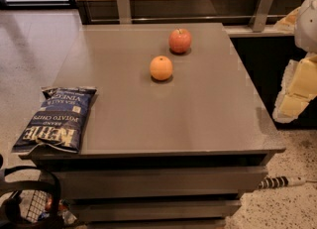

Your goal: Move apple near blue chip bag

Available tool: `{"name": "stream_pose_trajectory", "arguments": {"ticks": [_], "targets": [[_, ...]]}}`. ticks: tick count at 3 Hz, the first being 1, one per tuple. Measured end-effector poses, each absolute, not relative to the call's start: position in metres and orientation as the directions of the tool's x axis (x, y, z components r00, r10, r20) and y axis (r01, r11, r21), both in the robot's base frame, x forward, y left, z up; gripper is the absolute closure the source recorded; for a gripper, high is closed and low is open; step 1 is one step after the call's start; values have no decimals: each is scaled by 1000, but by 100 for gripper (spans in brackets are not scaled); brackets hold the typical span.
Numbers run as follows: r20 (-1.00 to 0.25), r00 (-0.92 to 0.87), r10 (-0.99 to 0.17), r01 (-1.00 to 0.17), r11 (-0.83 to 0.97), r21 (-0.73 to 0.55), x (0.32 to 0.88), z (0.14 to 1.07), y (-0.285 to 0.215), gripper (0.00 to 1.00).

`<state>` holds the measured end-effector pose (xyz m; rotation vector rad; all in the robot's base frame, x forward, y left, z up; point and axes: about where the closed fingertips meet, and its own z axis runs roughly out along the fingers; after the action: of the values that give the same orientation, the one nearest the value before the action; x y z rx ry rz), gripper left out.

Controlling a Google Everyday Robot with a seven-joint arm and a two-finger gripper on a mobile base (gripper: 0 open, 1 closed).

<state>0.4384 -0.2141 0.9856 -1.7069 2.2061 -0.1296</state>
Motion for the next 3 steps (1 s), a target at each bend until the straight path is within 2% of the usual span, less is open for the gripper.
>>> {"name": "stream_pose_trajectory", "arguments": {"ticks": [2,3], "targets": [[-239,-213,-948,-910,281,-306,452,993,-223,0],[-346,-220,-912,-877,340,-339,489,994,-244,0]]}}
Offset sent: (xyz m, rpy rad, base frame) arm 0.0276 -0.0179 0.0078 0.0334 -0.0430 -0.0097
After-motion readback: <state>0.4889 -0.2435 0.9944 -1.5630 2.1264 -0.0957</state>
